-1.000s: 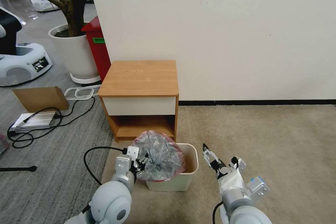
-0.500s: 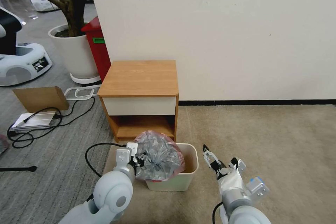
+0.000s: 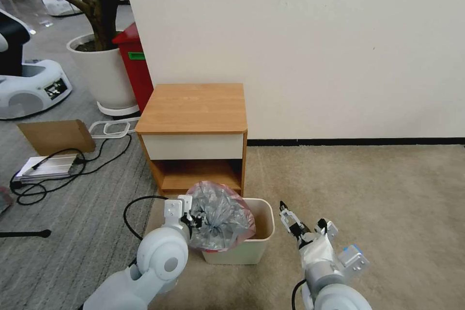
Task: Pick up the garbage bag from the table and place it over the trash can.
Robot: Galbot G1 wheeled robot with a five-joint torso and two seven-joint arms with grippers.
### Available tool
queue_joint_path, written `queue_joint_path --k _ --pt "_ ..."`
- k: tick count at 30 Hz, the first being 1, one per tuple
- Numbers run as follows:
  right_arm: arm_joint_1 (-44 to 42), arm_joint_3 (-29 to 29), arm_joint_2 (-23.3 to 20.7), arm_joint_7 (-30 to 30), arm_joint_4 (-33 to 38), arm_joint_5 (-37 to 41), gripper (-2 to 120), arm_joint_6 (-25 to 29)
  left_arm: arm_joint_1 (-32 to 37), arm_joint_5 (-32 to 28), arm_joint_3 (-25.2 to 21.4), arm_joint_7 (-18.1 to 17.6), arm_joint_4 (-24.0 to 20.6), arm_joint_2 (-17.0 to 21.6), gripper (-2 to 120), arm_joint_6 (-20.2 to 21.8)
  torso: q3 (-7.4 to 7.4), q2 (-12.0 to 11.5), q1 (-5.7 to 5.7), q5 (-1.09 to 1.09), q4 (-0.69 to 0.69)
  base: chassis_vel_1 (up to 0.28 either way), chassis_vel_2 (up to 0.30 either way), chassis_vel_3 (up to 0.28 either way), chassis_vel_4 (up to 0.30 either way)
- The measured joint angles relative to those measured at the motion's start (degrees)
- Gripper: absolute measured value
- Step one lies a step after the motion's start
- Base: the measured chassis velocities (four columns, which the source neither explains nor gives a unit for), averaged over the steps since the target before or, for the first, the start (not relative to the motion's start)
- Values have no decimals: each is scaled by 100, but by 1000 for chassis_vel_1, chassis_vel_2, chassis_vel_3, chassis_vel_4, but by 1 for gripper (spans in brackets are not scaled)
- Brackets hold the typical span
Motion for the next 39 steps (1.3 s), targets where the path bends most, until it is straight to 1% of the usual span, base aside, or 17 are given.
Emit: queue_joint_path --k 12,14,17,18,20,23,24,25,27,28,29,31,32,35,36,37,39 --pt "1 7 8 2 -14 2 100 18 -129 -176 114 -37 325 -71 57 -6 0 0 0 0 0 0 0 0 0" --pt "5 12 7 2 -14 2 100 22 -130 -178 133 -29 352 -90 49 -6 0 0 0 0 0 0 0 0 0" --pt "10 13 2 3 -14 2 100 24 -130 -185 143 -22 360 -104 43 -7 0 0 0 0 0 0 0 0 0" --pt "16 13 0 3 -10 3 100 24 -130 -189 148 -19 362 -115 38 -6 0 0 0 0 0 0 0 0 0" --pt "18 13 -1 3 -7 3 100 24 -130 -190 149 -18 362 -119 36 -6 0 0 0 0 0 0 0 0 0" --pt "57 -12 -21 -2 70 -54 100 21 -102 -188 142 2 332 -132 21 -7 0 0 0 0 0 0 0 0 0" --pt "85 -33 -34 -61 116 -119 100 0 -50 -163 106 127 293 -133 16 -11 0 0 0 1 0 0 0 0 0" --pt "85 -33 -34 -61 116 -119 100 0 -50 -163 106 127 293 -133 16 -11 0 0 0 1 0 0 0 0 0" --pt "127 -84 -57 -157 179 -278 100 -38 46 28 62 424 253 -131 9 -102 0 0 0 -1 0 0 0 0 0" --pt "138 -162 -81 -236 212 -435 100 -62 132 199 27 666 250 -128 5 -262 0 0 0 -1 0 0 0 0 0" --pt "138 -162 -81 -236 212 -435 100 -62 132 199 27 666 250 -128 5 -262 0 0 0 -1 0 0 0 0 0" --pt "144 -378 -160 -449 230 -907 100 -113 296 407 -84 1108 230 -117 4 -542 0 0 0 0 0 0 0 0 0" --pt "144 -378 -160 -449 230 -907 100 -113 296 407 -84 1108 230 -117 4 -542 0 0 0 0 0 0 0 0 0" --pt "194 -748 -342 -864 176 -1836 100 -149 522 906 -208 1857 209 -77 4 -1010 0 0 0 0 1 0 0 0 0" --pt "208 -793 -362 -917 172 -1949 100 -162 553 1011 -227 1977 208 -70 4 -1093 0 0 0 0 1 0 0 0 0" --pt "208 -793 -362 -917 172 -1949 100 -162 553 1011 -227 1977 208 -70 4 -1093 0 0 0 0 1 0 0 0 0" --pt "273 -928 -453 -1136 157 -2300 100 -252 628 1241 -254 2259 197 -50 4 -1328 0 0 0 0 1 0 0 0 0"
